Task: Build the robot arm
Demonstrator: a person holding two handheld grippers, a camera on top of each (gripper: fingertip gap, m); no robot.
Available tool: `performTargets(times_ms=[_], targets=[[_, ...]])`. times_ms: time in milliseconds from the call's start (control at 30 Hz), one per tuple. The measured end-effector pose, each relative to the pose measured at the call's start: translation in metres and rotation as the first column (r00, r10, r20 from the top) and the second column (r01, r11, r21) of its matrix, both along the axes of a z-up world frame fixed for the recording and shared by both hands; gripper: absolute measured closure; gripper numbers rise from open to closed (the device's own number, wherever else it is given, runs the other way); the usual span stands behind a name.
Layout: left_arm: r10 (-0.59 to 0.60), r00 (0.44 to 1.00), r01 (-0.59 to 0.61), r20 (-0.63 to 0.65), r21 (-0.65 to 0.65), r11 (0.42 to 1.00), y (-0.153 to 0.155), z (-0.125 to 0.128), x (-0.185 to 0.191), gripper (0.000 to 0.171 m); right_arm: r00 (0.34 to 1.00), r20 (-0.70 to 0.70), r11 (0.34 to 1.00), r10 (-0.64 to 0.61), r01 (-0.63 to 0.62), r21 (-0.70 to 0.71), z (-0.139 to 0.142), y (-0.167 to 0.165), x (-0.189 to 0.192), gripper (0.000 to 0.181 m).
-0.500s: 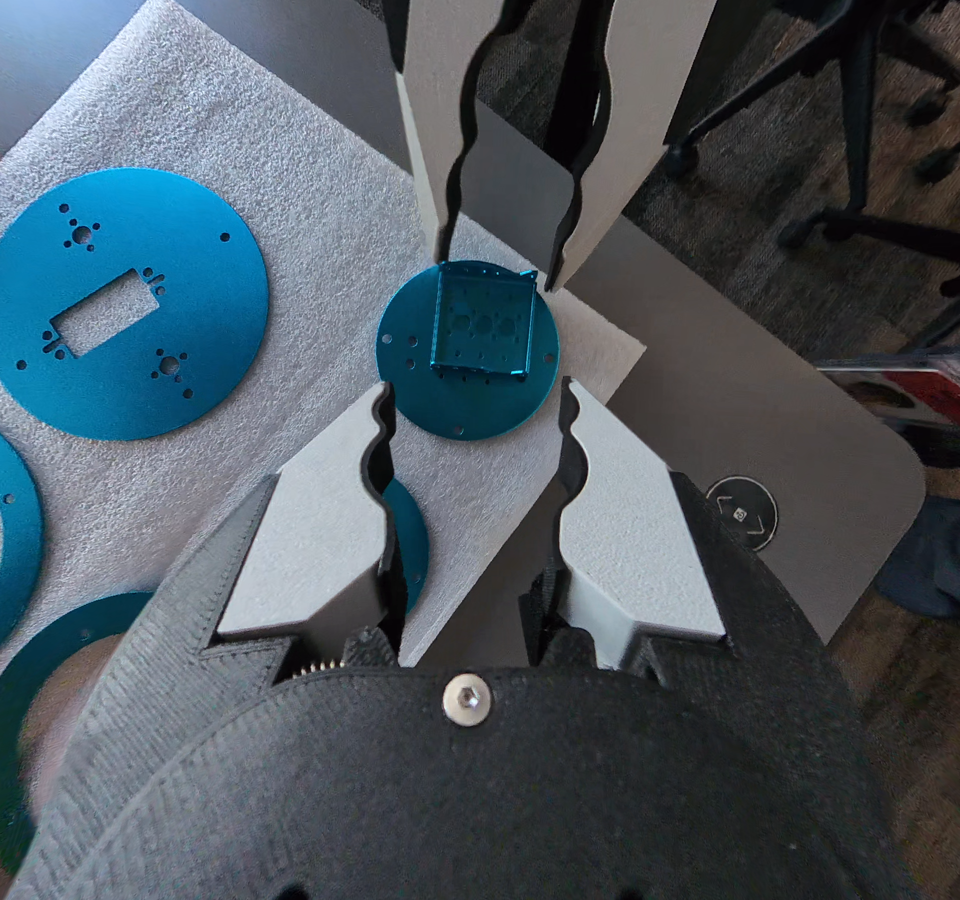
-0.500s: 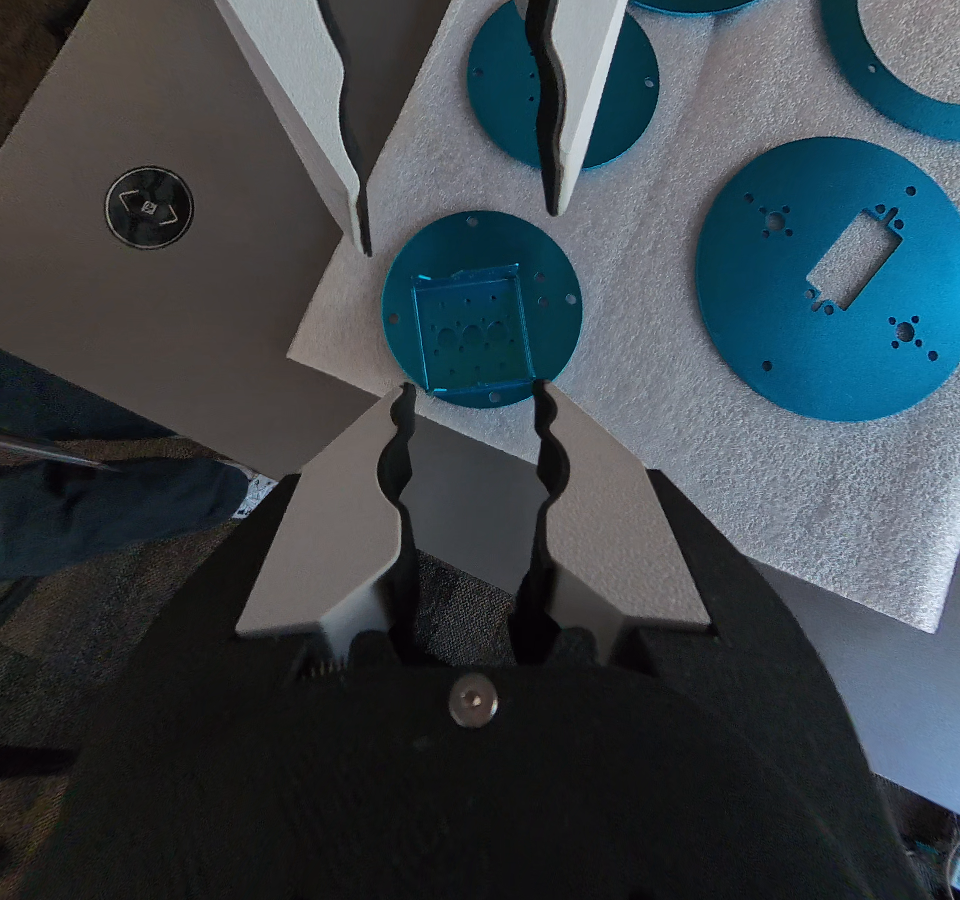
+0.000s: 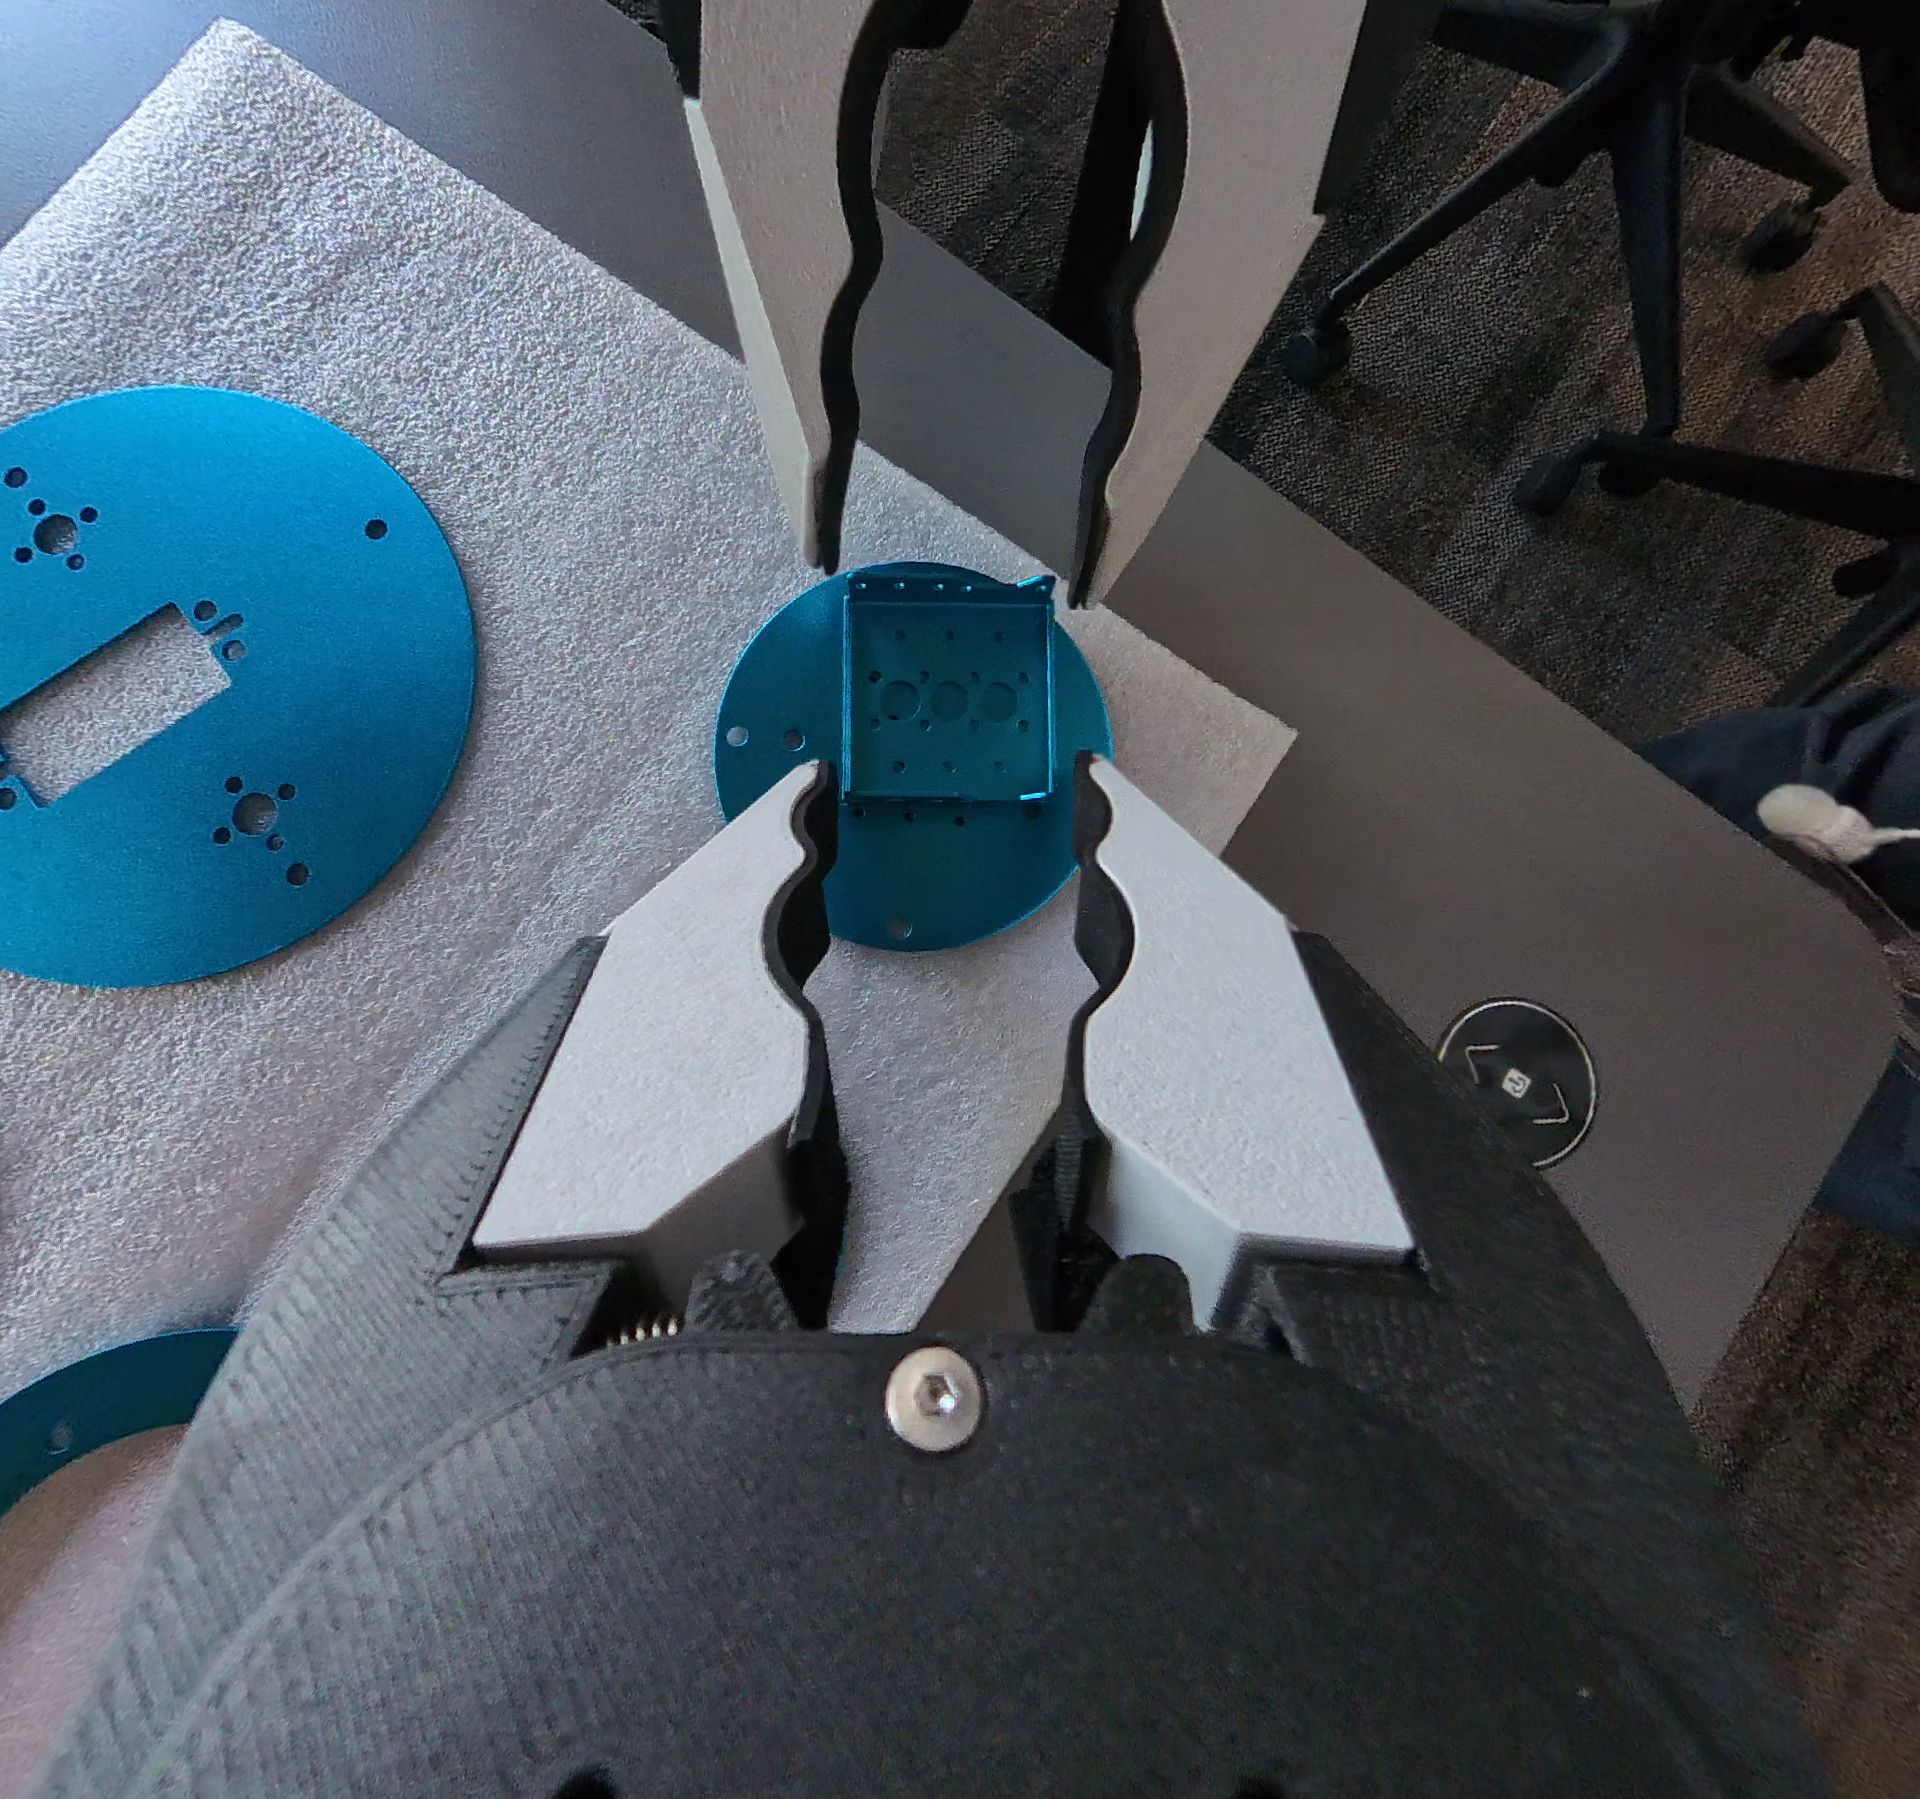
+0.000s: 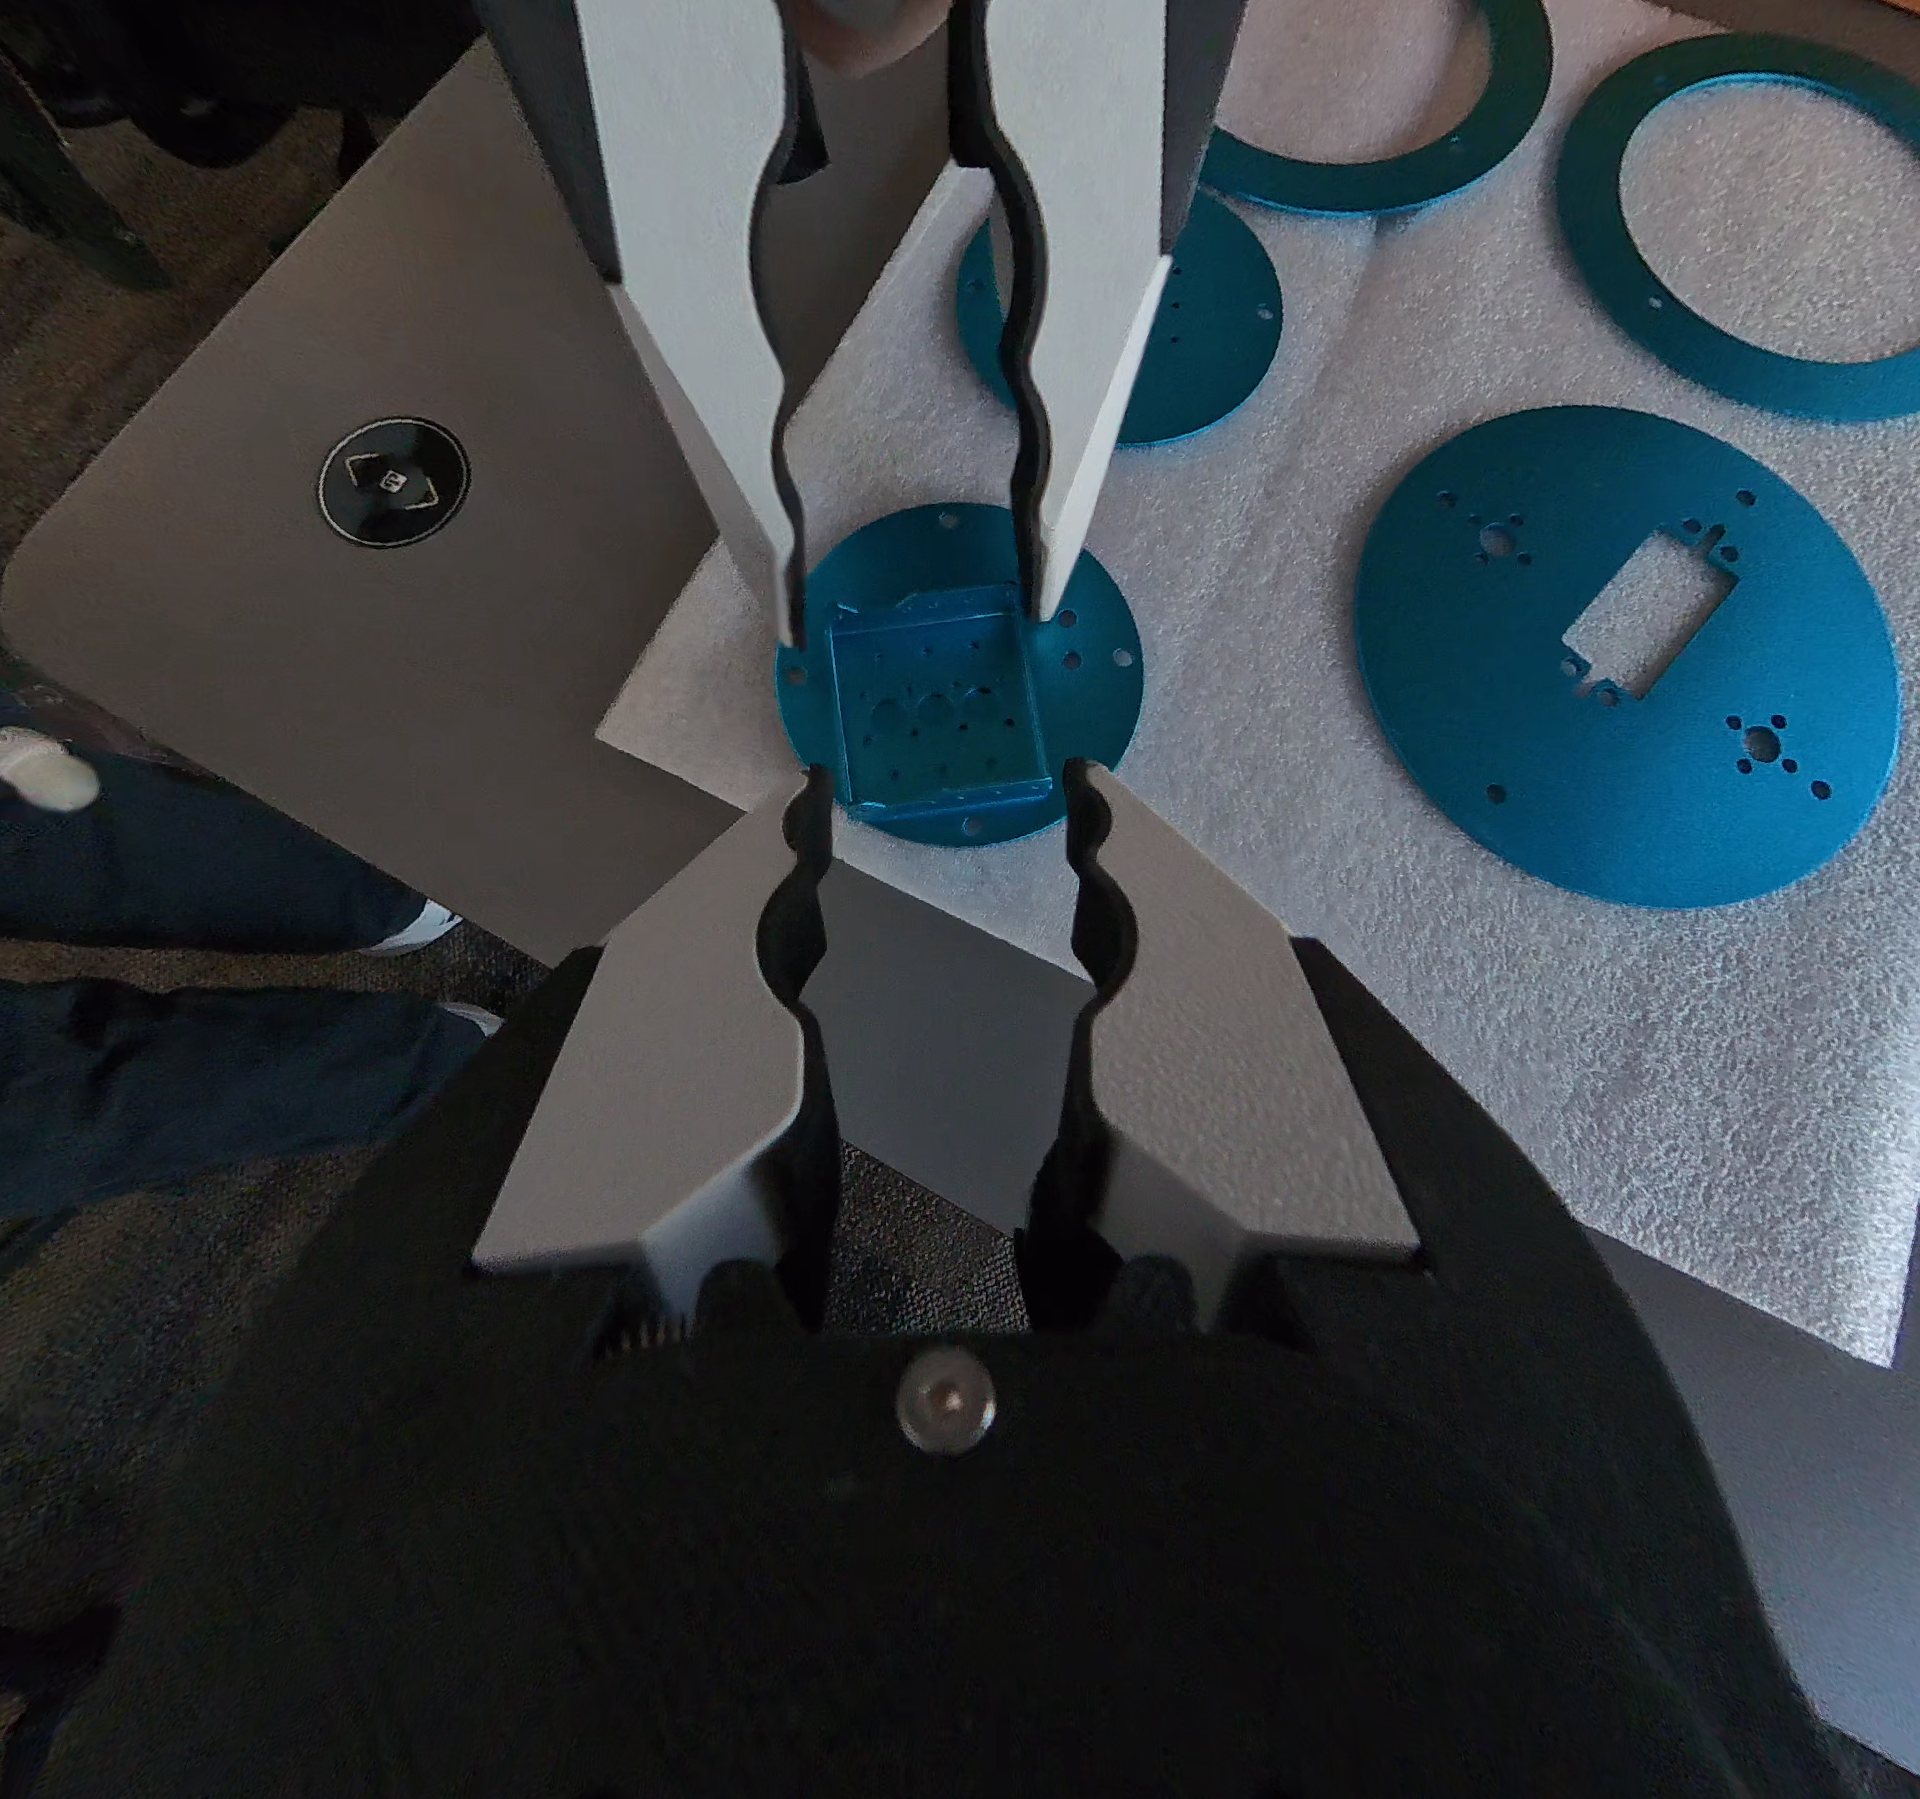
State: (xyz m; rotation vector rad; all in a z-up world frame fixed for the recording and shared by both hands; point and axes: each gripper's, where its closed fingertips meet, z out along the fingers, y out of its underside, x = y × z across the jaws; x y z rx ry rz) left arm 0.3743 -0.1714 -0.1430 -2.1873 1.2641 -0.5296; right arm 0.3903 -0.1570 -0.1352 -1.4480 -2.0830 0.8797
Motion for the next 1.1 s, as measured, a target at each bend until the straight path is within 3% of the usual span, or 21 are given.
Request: performTargets(times_ms=[133,333,467,633,867,1100], targets=[[0.005,1.0,-0.005,0.021,-0.013,1.0,0.0019,-0.0006,-0.0023,0.132,1.0,0.019,1.0,0.014,-0.015,0.011,-0.0055,0.0006,0.0018,0.147],[-0.027,0.999,0.028,0.039,-0.038,0.999,0.0009,0.0013,-0.0079,0.14,1.0,0.004,1.0,0.03,-0.03,0.008,-0.0053,-0.0031,-0.0065,0.136],[-0.012,1.0,0.013,0.022,-0.048,0.999,0.005,-0.0037,-0.0086,0.132,0.999,0.008,0.999,0.042,-0.042,0.006,-0.0069,-0.0042,-0.007,0.142],[0.054,0.993,-0.043,0.108,-0.1,0.994,0.0001,0.0039,-0.0035,0.112,1.0,0.012,1.0,0.016,-0.016,0.014,-0.0069,-0.0006,-0.0076,0.143],[0.053,0.997,-0.051,0.053,-0.041,0.998,0.0024,-0.0025,-0.0023,0.124,0.999,0.036,0.999,-0.028,0.027,0.024,-0.0079,0.0,-0.0053,0.143],[0.06,0.995,-0.055,0.077,-0.059,0.997,0.0025,-0.0024,-0.0016,0.129,0.998,0.027,0.998,-0.058,0.058,0.02,-0.0081,-0.0014,-0.0055,0.142]])
